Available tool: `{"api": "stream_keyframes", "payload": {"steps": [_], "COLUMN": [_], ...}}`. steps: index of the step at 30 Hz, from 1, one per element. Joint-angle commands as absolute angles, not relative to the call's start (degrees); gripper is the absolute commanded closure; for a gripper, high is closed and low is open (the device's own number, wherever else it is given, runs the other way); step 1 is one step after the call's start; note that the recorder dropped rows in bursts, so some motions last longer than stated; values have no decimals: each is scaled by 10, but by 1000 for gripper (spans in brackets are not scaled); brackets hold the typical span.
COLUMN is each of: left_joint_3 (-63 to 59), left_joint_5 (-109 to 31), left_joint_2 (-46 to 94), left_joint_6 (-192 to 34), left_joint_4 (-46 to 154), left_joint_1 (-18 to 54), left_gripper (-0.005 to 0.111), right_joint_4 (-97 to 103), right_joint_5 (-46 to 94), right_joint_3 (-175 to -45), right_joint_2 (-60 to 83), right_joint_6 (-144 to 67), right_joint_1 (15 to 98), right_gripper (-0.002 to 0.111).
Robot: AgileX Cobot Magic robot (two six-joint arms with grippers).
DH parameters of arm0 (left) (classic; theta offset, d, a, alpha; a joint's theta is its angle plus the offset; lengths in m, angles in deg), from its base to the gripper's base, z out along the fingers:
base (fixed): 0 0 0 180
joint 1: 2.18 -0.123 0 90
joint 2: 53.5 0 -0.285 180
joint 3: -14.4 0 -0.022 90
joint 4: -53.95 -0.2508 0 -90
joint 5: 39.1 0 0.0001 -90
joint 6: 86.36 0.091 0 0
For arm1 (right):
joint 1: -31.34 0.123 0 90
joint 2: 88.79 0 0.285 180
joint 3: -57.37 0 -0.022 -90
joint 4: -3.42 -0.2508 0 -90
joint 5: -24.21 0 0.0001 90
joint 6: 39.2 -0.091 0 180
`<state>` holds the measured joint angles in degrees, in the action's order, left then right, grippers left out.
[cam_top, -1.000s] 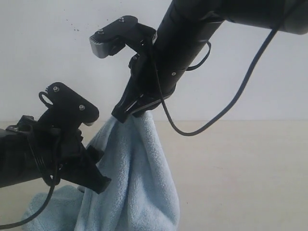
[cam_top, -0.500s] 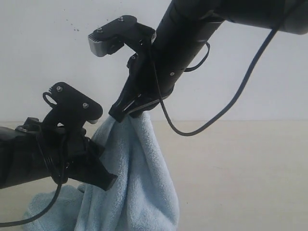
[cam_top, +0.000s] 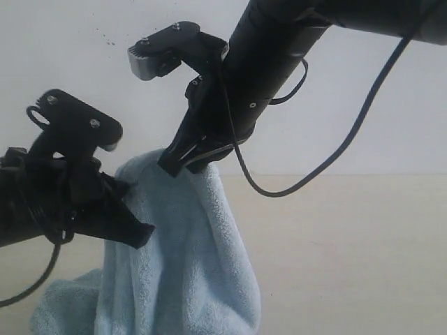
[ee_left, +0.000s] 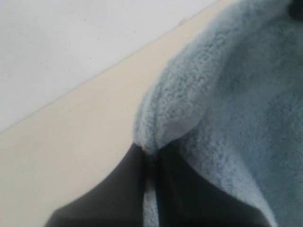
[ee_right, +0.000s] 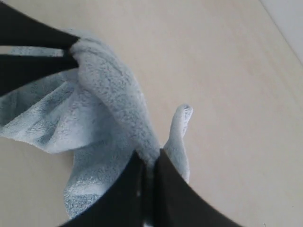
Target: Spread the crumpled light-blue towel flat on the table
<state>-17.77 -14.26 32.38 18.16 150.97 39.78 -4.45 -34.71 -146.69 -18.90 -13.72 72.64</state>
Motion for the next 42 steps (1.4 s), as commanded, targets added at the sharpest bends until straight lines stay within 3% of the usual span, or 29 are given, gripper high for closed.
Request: {"api": "stream_keyframes", "payload": {"steps": [1,5,7,12,13,20,29,34,42], "left_joint_3": [-175,-197,-204,-209,-209,-209,-211,-215,-201], "left_joint_5": [-139,-123,-93,-40,-32,84,63,-17,-23], "left_joint_2": [271,223,196,130,115,40,21,23,27], "left_joint_6": [220,242,264,308,315,358,358,345,359], "left_joint_4": [1539,1539,1539,1539,1539,1539,1539,1539,1539], "left_joint_1": [397,397,397,397,397,397,397,397,397], "left_gripper": [103,103,103,103,103,103,103,103,103], "right_joint_4": [-54,-58,-62,-65,-65,-71,-147,-171,-300], "right_joint_5": [-357,-390,-406,-401,-397,-320,-199,-217,-264], "right_joint_3": [-1467,-1467,-1460,-1403,-1388,-1300,-1267,-1267,-1266], "right_joint_2": [-160,-146,-145,-145,-145,-145,-146,-159,-195], "right_joint_6": [-129,-129,-129,-118,-118,-81,-9,27,112], "right_joint_1": [725,725,725,725,725,725,725,725,725], "right_gripper": [107,106,97,46,43,63,62,62,62]}}
